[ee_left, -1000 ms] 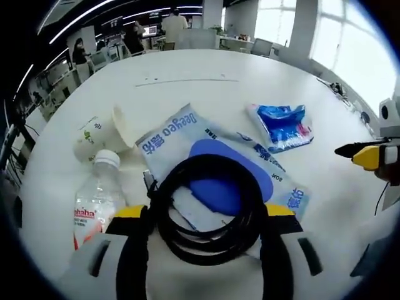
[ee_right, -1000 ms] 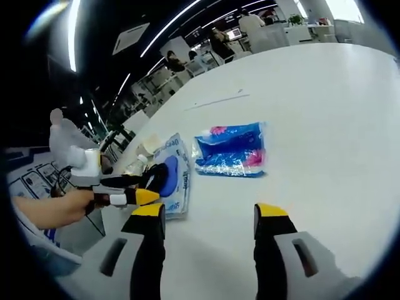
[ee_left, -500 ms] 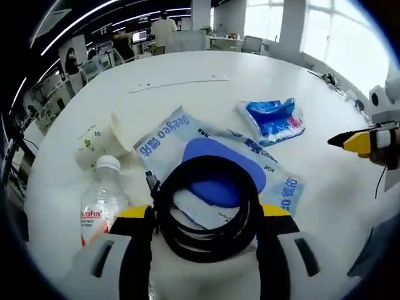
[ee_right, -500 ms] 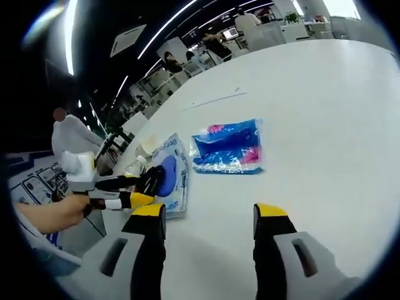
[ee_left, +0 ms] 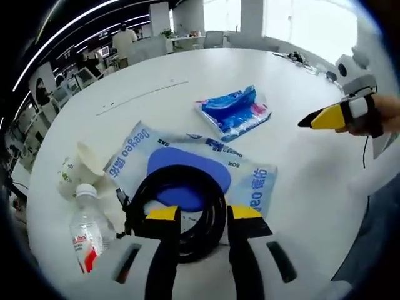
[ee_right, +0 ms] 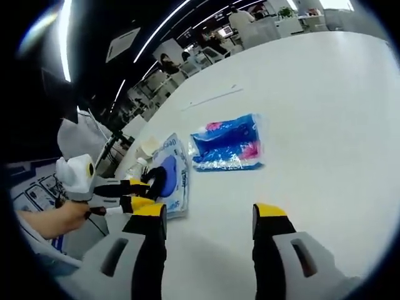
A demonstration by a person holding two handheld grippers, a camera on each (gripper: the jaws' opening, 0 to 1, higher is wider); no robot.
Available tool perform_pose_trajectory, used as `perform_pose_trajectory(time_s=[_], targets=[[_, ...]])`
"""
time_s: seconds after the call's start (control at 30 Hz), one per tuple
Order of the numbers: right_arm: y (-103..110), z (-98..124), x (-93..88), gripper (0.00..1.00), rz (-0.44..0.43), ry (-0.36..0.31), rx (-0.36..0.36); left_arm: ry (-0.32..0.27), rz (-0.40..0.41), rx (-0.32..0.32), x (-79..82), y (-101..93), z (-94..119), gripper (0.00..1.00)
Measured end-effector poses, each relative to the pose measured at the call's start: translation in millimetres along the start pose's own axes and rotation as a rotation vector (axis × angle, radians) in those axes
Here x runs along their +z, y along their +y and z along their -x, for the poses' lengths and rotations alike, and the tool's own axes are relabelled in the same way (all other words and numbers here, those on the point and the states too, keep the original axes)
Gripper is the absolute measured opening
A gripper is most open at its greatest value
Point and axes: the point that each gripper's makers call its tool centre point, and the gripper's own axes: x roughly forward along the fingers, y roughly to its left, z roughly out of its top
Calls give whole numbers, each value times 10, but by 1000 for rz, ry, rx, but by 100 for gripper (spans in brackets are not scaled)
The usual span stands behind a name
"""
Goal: Arrange the tabletop items into an orderly group along one side of the table until the central work area is clear of visible clutter.
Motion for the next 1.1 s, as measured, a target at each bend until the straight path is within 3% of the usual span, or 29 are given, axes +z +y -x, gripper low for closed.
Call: perform_pose_trajectory(time_s=[0.03, 0.1, 0.2, 0.43, 0.63, 0.67, 0.8, 0.97, 1.1], targets=[[-2, 2, 2, 54, 0, 0, -1, 18, -18, -30, -28, -58, -4, 15], [-20, 10, 6, 54, -7, -5, -6, 18, -98, -14, -11, -36, -5, 14], [-35, 20, 0, 54, -13, -6, -8, 10, -68, -13, 36, -25, 13, 9], [-49, 39, 8, 54, -21, -13, -11, -30, 16, -39, 113, 12, 140, 7], [-66, 74, 52, 53, -37, -33, -7, -112, 103, -40, 318, 91, 342, 6], [-72, 83, 62, 53, -39, -37, -8, -150, 160, -47, 398, 114, 400, 6], [-110, 122, 86, 53, -49, -50, -11, -222, 264, -73, 552, 168, 544, 5], [-126, 181, 70, 52, -64, -56, 1, -312, 377, -175, 846, 70, 765, 5], [-129, 215, 64, 53, -95, -66, 8, -394, 393, -250, 1127, -56, 947, 5]])
